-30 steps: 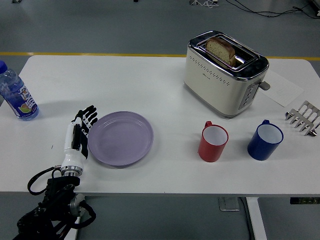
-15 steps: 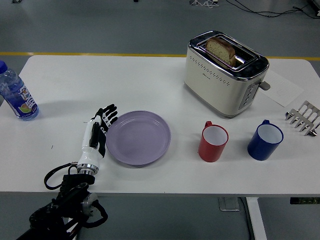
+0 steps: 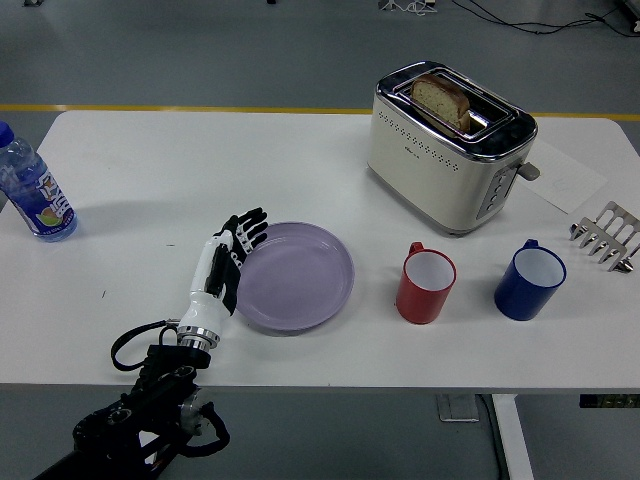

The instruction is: Push plate across desktop

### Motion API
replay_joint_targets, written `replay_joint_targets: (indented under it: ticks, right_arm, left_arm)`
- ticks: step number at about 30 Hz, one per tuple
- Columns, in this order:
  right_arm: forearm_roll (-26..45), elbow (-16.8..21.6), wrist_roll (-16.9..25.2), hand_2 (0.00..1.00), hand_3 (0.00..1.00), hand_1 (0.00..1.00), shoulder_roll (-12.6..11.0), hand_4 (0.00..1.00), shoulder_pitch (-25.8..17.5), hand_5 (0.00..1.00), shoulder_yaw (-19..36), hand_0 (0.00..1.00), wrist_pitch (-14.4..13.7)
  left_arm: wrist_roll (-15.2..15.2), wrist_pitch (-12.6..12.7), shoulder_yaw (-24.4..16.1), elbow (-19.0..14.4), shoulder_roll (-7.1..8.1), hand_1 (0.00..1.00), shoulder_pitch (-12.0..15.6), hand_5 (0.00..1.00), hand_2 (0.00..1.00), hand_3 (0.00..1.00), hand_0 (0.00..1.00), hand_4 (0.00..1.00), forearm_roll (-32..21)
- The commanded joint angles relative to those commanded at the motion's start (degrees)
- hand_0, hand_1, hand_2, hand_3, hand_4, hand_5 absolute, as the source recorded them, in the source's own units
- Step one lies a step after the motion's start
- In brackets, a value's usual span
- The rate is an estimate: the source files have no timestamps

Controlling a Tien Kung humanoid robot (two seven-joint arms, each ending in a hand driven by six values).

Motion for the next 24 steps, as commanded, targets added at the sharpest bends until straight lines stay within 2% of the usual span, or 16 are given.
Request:
replay_joint_targets:
  ticks: [6, 12, 13, 18, 19, 24]
  right_arm:
    - [0.4, 0.0, 0.0, 0.633, 0.578, 0.618, 0.0, 0.363, 0.0, 0.154, -0.2, 0.639, -0.1]
    - [0.5, 0.0, 0.0, 0.633, 0.578, 0.618, -0.1, 0.363, 0.0, 0.154, -0.1, 0.639, -0.1]
    - [0.5, 0.0, 0.0, 0.633, 0.578, 0.618, -0.1, 0.363, 0.0, 0.154, -0.1, 0.639, -0.1]
    - [0.5, 0.0, 0.0, 0.633, 0.578, 0.618, -0.3, 0.363, 0.2, 0.154, 0.0, 0.639, -0.1]
    - [0.5, 0.0, 0.0, 0.633, 0.578, 0.618, -0.3, 0.363, 0.2, 0.154, 0.1, 0.639, -0.2]
    - [0.9, 0.0, 0.0, 0.633, 0.578, 0.618, -0.5, 0.363, 0.2, 0.154, 0.0, 0.639, -0.3]
  left_arm:
    - [0.0, 0.8, -1.4, -1.2, 0.0, 0.81, 0.5, 0.998, 0.807, 0.735, 0.794, 0.452, 0.4]
    - [0.0, 2.8, -6.1, -3.0, 0.11, 0.792, 1.8, 0.998, 0.798, 0.723, 0.776, 0.453, 2.3]
    - [0.0, 2.9, -7.0, -3.2, 0.19, 0.68, 2.0, 0.998, 0.712, 0.657, 0.681, 0.46, 2.7]
    - [0.0, 2.6, -13.3, -5.5, 1.89, 0.68, 4.1, 0.998, 0.712, 0.657, 0.681, 0.46, 5.6]
    - [0.0, 2.2, -15.0, -6.2, 2.48, 0.646, 4.6, 0.998, 0.666, 0.606, 0.633, 0.461, 5.9]
    - [0.0, 0.9, -20.6, -8.0, 5.06, 0.646, 5.8, 0.998, 0.666, 0.606, 0.633, 0.461, 4.9]
